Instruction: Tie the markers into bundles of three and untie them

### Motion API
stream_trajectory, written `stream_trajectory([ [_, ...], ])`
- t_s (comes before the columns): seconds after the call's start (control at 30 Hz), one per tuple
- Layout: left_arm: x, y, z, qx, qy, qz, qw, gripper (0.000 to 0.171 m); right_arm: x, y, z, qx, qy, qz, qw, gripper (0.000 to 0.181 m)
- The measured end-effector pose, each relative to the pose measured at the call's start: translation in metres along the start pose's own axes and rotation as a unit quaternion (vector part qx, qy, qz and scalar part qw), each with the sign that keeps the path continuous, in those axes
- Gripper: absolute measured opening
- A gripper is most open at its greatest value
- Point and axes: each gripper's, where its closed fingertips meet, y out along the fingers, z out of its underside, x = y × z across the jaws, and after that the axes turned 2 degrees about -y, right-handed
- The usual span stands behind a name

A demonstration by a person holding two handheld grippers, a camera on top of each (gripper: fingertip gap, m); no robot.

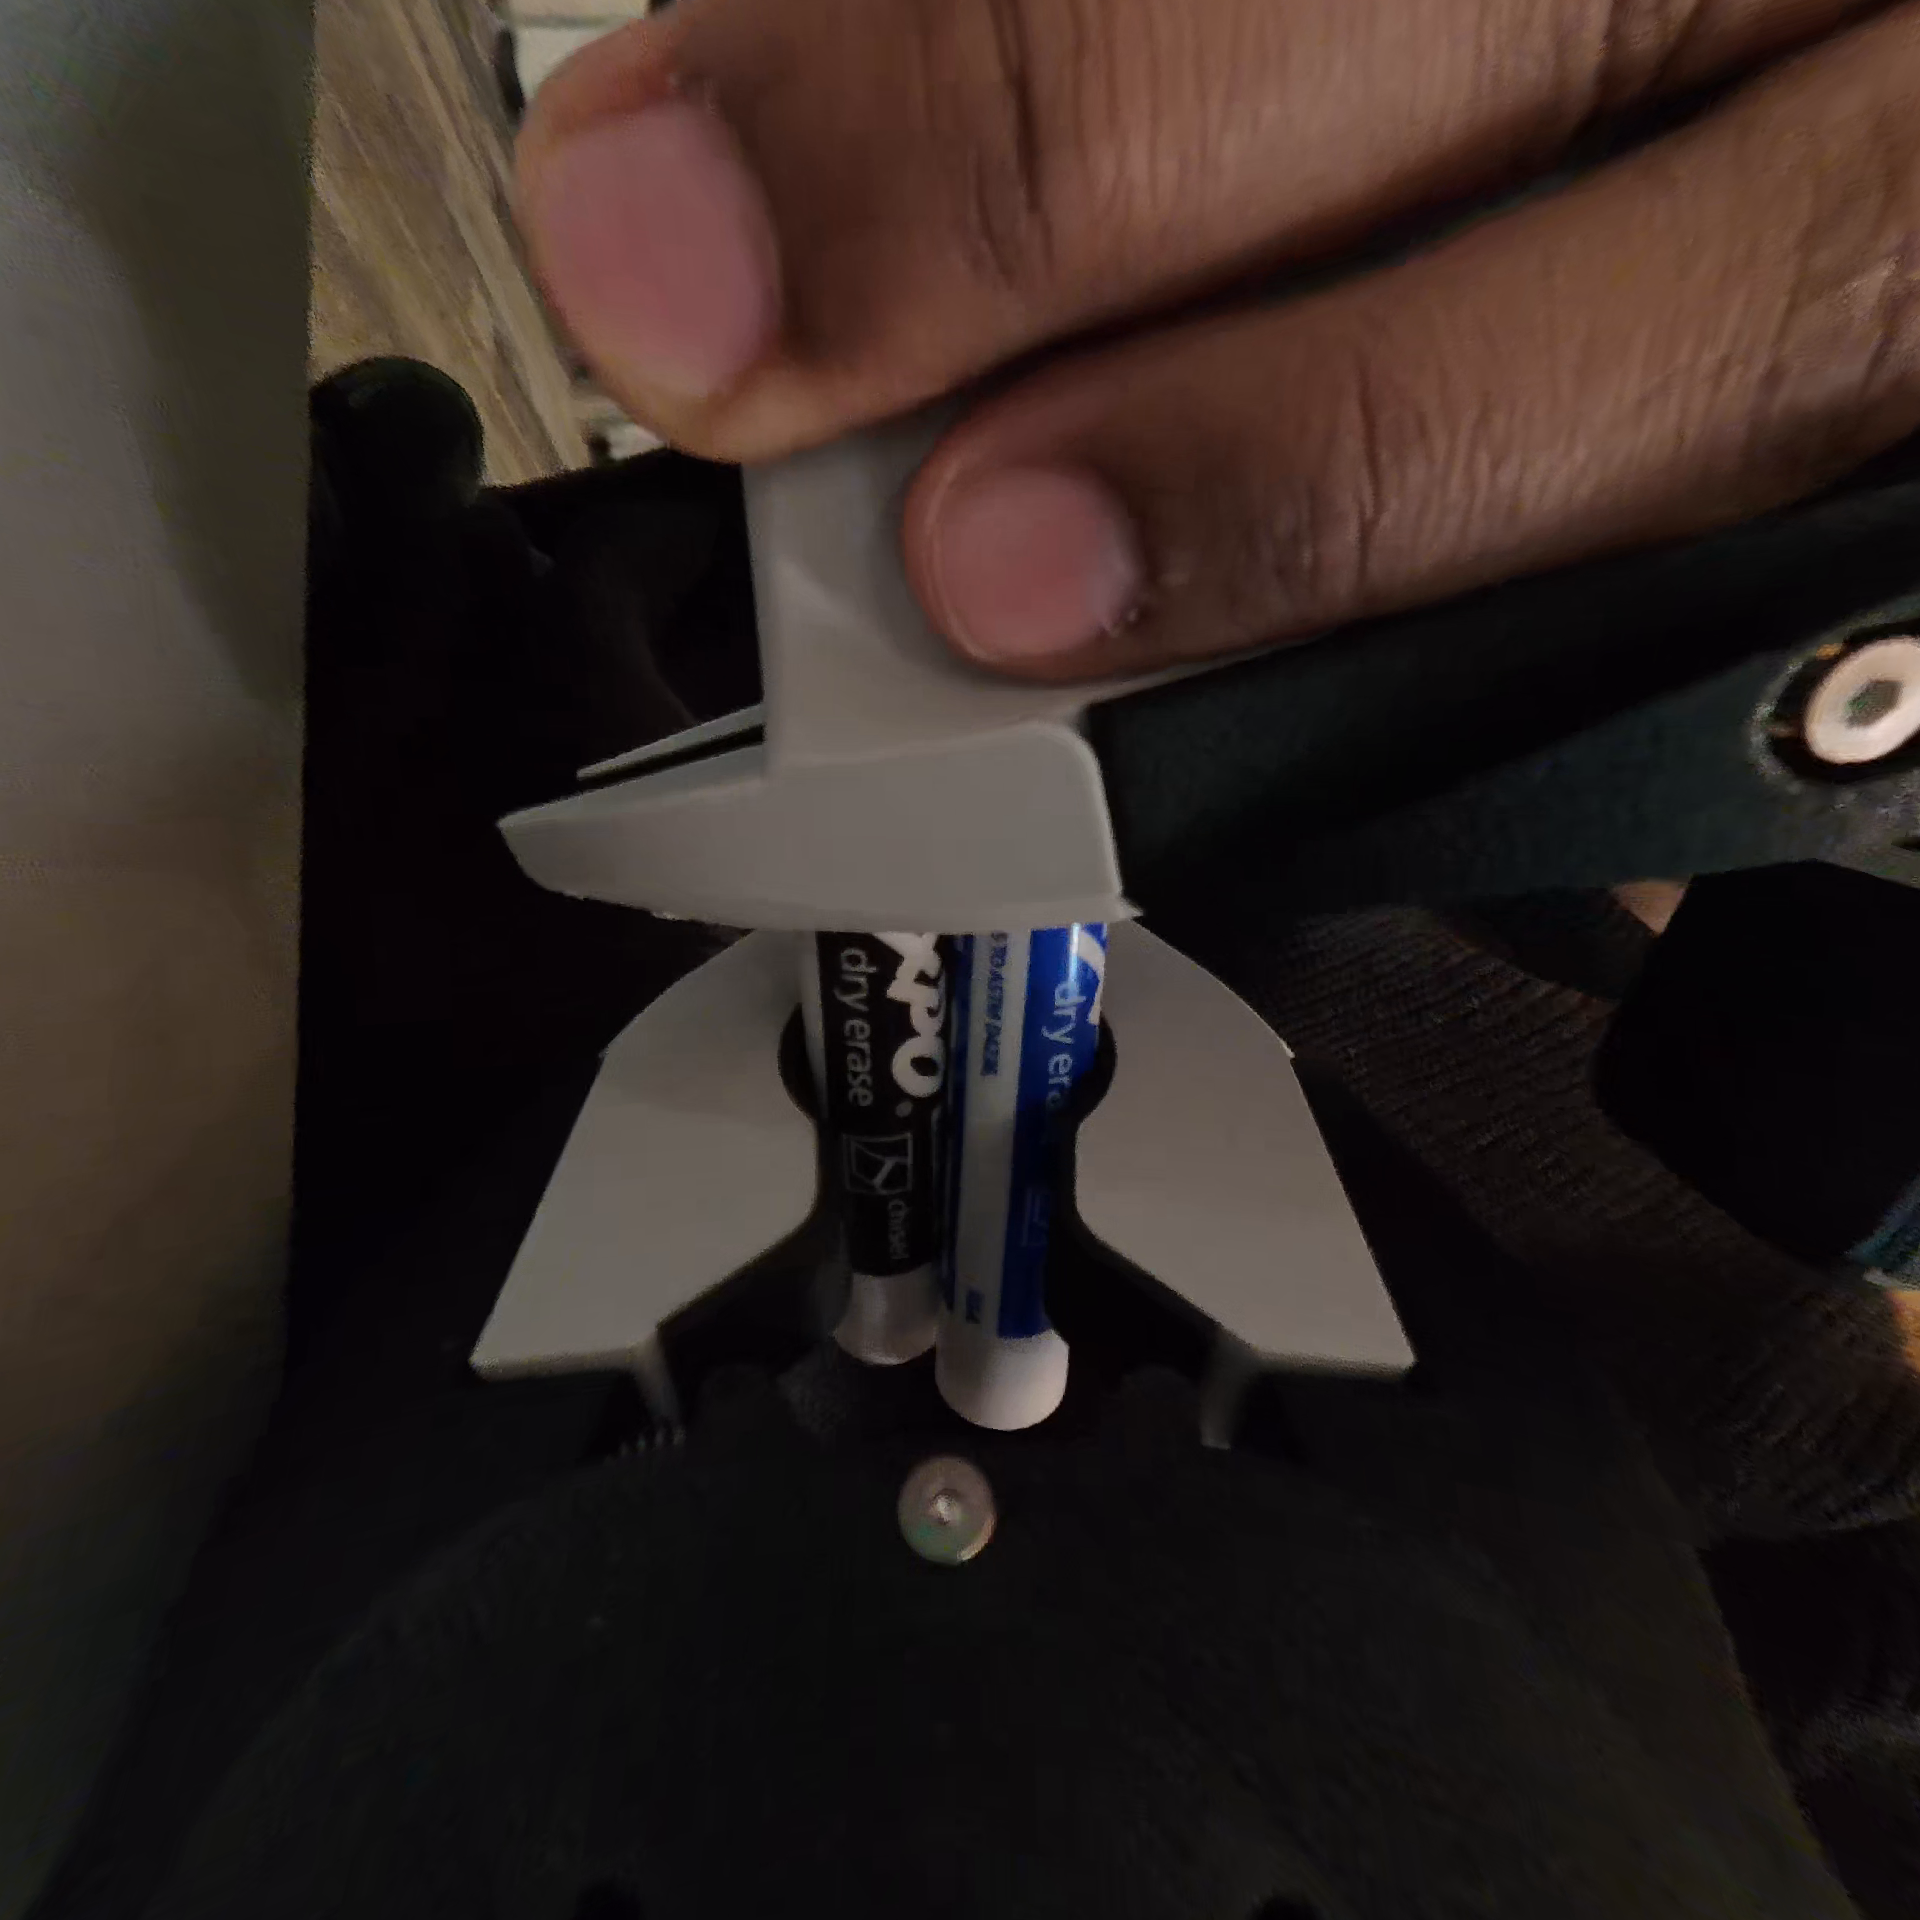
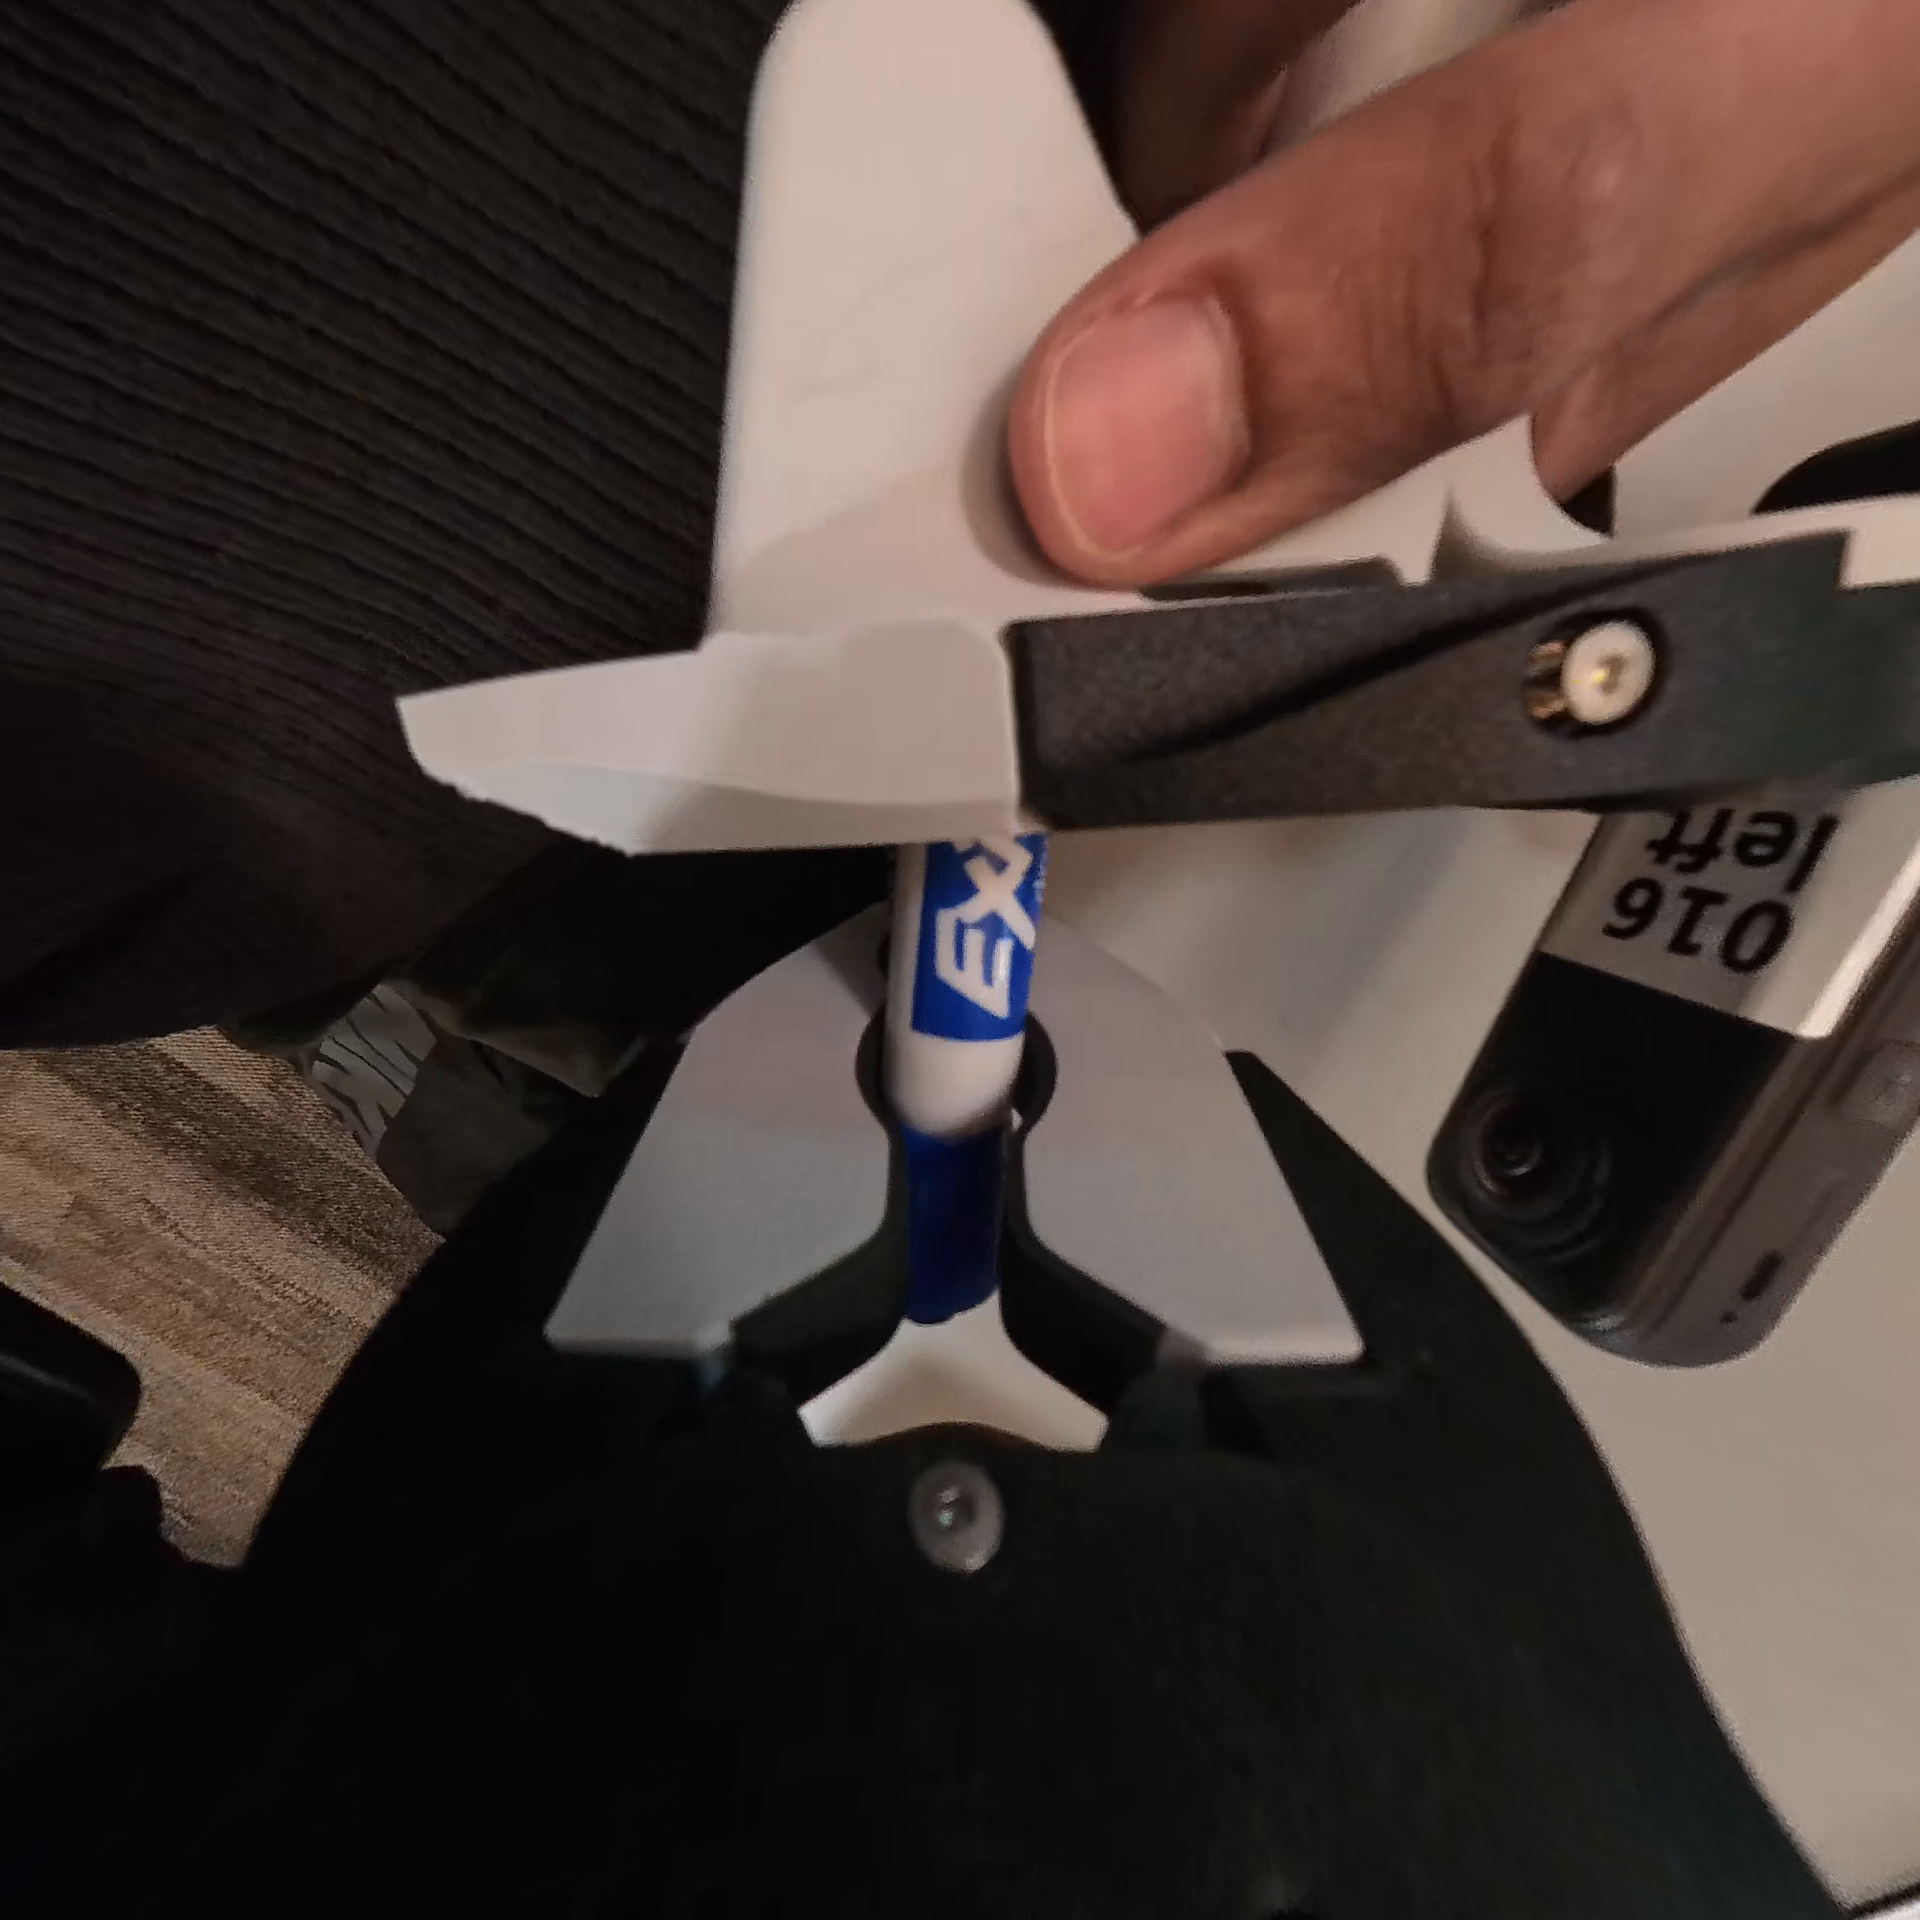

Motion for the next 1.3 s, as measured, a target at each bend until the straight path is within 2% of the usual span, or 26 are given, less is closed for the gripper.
stream_trajectory([
  [0.23,0.009,0.004,-0.003,-0.015,0.03,-0.071,0.997,0.04,-0.005,-0.001,0.002,-0.008,-0.008,0.023,1.0,0.019],
  [0.4,0.016,-0.006,-0.015,-0.046,0.039,-0.144,0.988,0.041,-0.023,-0.008,0.016,-0.015,0.038,0.075,0.996,0.045],
  [0.5,0.022,-0.021,-0.025,-0.065,0.069,-0.223,0.97,0.04,-0.035,-0.019,0.031,-0.026,0.066,0.132,0.989,0.06],
  [0.6,0.017,-0.049,-0.045,-0.102,0.124,-0.313,0.936,0.04,-0.049,-0.041,0.051,-0.057,0.117,0.202,0.971,0.071],
  [0.63,0.014,-0.062,-0.054,-0.118,0.146,-0.352,0.917,0.04,-0.053,-0.049,0.057,-0.073,0.138,0.223,0.962,0.071],
  [0.7,0.011,-0.098,-0.07,-0.137,0.206,-0.45,0.858,0.04,-0.061,-0.068,0.07,-0.115,0.184,0.266,0.939,0.07],
  [0.77,0.009,-0.137,-0.081,-0.138,0.258,-0.558,0.777,0.04,-0.07,-0.087,0.082,-0.167,0.24,0.31,0.905,0.064],
  [0.83,0.007,-0.166,-0.085,-0.133,0.288,-0.635,0.705,0.041,-0.076,-0.102,0.09,-0.23,0.295,0.332,0.866,0.059],
  [0.97,0.008,-0.2,-0.084,-0.112,0.322,-0.751,0.566,0.042,-0.083,-0.119,0.093,-0.335,0.37,0.343,0.796,0.051],
  [1.0,0.008,-0.201,-0.084,-0.113,0.332,-0.763,0.543,0.042,-0.084,-0.121,0.091,-0.353,0.379,0.344,0.783,0.05],
  [1.03,0.01,-0.197,-0.083,-0.12,0.339,-0.759,0.543,0.042,-0.084,-0.121,0.086,-0.37,0.384,0.343,0.774,0.048],
  [1.07,0.012,-0.191,-0.082,-0.129,0.342,-0.749,0.553,0.042,-0.084,-0.12,0.081,-0.38,0.385,0.338,0.77,0.047],
  [1.3,0.015,-0.185,-0.075,-0.166,0.354,-0.714,0.581,0.042,-0.088,-0.108,0.044,-0.391,0.377,0.34,0.768,0.053],
])
